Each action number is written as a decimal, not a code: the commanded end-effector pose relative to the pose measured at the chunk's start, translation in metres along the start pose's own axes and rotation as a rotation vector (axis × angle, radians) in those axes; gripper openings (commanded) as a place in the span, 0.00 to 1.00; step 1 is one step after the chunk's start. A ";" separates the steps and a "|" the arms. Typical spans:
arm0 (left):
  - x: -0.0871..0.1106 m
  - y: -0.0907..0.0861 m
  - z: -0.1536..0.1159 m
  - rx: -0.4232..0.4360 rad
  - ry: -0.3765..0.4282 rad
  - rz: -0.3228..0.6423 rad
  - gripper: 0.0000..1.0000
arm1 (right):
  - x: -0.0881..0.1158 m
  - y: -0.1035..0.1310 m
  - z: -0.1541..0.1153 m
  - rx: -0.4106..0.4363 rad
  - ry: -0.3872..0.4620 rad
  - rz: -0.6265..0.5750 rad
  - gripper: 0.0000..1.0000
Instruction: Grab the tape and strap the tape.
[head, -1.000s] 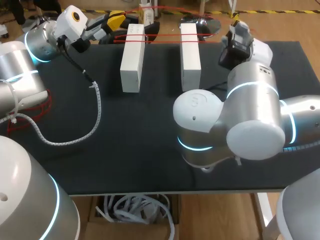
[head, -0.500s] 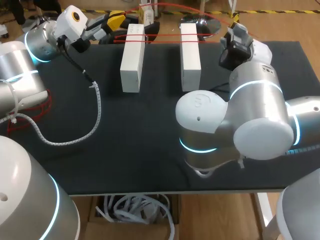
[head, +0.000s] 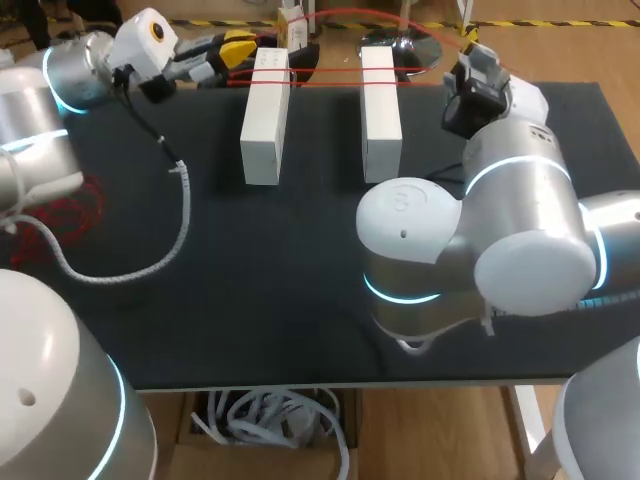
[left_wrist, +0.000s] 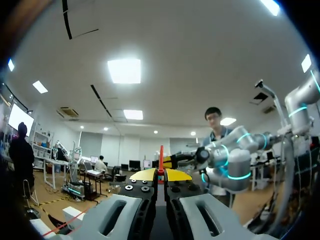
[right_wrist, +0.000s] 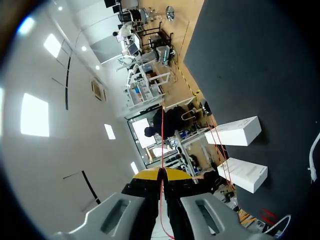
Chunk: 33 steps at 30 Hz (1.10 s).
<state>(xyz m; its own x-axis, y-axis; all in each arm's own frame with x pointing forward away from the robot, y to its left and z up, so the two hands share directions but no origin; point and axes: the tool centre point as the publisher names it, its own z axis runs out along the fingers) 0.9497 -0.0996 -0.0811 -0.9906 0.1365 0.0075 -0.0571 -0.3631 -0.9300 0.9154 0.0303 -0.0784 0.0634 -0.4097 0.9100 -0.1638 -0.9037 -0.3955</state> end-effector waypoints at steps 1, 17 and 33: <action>0.001 -0.013 0.004 -0.763 -0.099 -0.092 0.00 | 0.004 0.001 0.000 0.002 -0.008 -0.003 0.00; 0.002 -0.013 0.008 -0.817 -0.075 -0.100 0.00 | 0.004 0.001 0.000 0.002 -0.008 -0.003 0.00; 0.003 -0.025 0.023 -1.251 0.008 -0.067 0.00 | 0.004 0.001 0.000 0.002 -0.008 -0.003 0.00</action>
<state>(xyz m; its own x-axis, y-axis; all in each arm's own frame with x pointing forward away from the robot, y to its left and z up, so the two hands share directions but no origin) 0.9425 -0.1097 -0.0549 -0.9910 0.1147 0.0692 -0.0028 0.4989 -0.8667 0.9154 0.0299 -0.0784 0.0636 -0.4095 0.9101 -0.1634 -0.9039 -0.3953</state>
